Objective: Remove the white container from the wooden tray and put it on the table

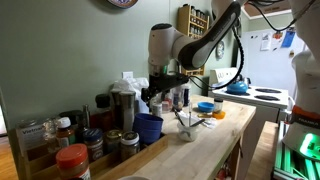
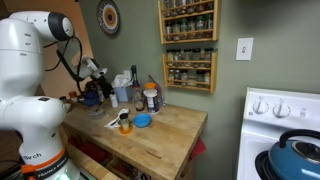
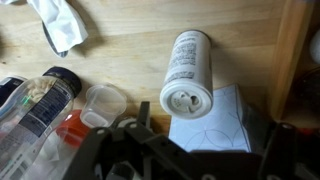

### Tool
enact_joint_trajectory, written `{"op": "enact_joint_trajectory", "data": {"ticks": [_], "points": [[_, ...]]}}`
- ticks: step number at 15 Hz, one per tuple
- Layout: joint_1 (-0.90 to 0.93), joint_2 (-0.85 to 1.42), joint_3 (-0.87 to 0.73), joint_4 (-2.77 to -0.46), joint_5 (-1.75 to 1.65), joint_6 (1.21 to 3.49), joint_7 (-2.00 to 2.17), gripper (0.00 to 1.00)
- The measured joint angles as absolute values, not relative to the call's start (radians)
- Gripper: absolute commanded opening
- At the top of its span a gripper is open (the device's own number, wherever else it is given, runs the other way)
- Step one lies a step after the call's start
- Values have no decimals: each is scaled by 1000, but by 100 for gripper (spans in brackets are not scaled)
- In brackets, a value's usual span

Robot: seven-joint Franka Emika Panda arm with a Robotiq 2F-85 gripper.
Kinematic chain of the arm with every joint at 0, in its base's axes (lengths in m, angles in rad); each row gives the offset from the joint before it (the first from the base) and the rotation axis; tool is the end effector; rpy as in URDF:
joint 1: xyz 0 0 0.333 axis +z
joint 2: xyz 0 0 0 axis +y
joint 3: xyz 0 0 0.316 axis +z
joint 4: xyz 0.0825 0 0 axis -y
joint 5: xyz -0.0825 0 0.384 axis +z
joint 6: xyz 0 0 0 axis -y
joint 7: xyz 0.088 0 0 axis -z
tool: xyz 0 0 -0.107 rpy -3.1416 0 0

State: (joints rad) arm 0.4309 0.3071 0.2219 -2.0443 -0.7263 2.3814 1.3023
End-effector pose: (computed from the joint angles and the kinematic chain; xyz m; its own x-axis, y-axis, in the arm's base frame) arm 0.4815 0.3551 0.2990 0.9152 -0.0901 0.3928 -0.1693 -0.9704 0.1719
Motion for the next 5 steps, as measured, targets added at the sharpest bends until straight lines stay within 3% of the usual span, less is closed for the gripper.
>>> {"op": "enact_joint_trajectory", "data": {"ticks": [5], "points": [[434, 101, 311, -2061, -601, 2221, 1009, 100]]}}
